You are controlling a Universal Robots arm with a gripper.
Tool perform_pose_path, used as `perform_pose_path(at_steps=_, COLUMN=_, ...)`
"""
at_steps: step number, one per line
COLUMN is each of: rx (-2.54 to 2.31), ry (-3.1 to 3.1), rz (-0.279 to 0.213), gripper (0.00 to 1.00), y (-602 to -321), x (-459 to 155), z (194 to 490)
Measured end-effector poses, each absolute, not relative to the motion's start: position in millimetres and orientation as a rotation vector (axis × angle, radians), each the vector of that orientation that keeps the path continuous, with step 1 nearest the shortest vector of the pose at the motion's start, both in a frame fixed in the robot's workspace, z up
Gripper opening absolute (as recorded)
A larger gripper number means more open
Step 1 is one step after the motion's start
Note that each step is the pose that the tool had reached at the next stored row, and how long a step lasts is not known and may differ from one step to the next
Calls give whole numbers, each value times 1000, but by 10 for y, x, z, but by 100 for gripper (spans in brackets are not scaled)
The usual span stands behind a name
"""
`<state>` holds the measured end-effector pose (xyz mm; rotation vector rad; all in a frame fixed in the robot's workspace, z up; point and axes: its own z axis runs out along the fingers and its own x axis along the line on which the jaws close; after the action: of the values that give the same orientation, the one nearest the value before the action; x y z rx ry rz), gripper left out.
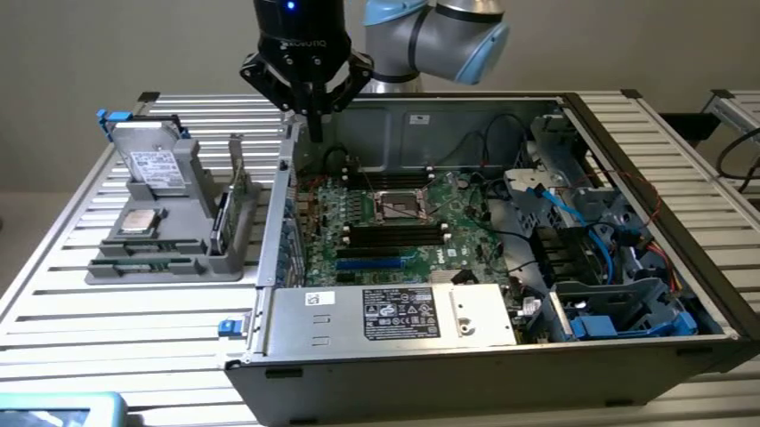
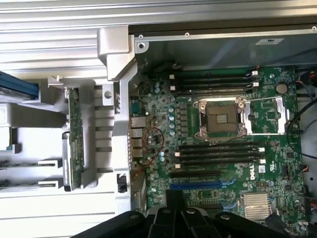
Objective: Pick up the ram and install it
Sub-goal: 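Reach for the ram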
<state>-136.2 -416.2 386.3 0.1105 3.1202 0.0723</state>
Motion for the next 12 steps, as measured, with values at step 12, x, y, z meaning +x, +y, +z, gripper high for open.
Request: perform_pose_path(at_steps=12, rx=111, ry=3123, rz=72, gripper=11, y=-4236, x=-1881, z=3820)
